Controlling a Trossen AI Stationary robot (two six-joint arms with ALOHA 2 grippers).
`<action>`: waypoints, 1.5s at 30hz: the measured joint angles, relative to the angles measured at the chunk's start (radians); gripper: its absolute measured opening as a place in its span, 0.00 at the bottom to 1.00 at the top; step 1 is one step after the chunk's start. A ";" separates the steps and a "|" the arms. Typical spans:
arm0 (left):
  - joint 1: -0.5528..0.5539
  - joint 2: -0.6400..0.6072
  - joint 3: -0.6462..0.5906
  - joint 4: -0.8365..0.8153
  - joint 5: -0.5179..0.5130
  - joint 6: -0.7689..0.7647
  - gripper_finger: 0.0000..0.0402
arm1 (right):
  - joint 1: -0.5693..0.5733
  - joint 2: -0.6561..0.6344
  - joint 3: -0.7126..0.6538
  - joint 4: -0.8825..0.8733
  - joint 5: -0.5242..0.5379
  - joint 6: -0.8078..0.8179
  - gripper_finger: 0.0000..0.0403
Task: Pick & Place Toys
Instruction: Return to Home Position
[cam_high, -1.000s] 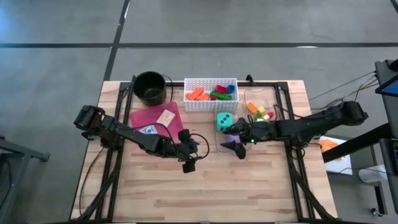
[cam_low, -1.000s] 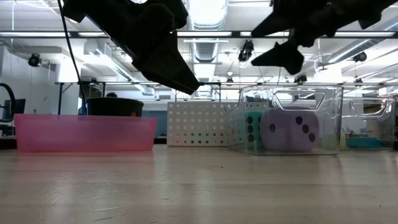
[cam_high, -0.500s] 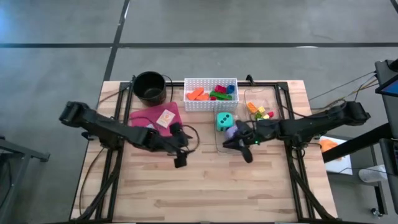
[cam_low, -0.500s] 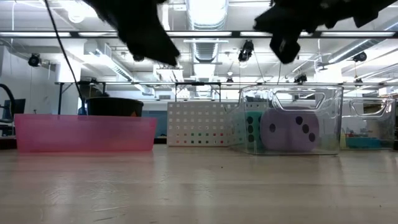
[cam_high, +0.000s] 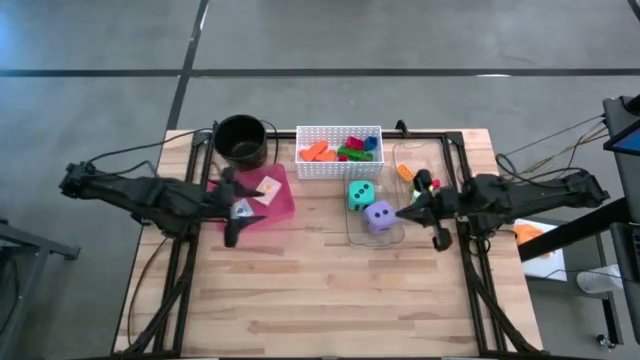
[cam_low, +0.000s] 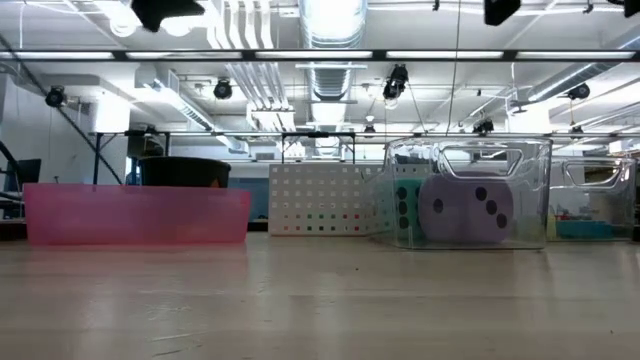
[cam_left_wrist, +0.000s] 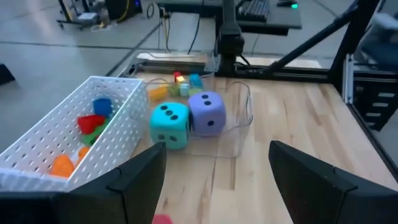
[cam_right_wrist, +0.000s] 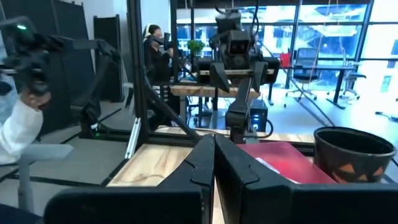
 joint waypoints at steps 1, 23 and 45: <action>0.000 -0.047 -0.035 0.000 0.000 0.000 0.71 | 0.000 -0.030 -0.014 -0.013 0.000 -0.005 0.02; 0.001 -0.639 -0.769 0.447 -0.090 0.052 0.71 | 0.000 -0.417 -0.345 -0.034 0.007 -0.073 0.02; 0.001 -0.707 -0.806 0.447 -0.040 0.131 0.71 | 0.000 -0.656 -0.516 -0.029 0.000 -0.066 0.02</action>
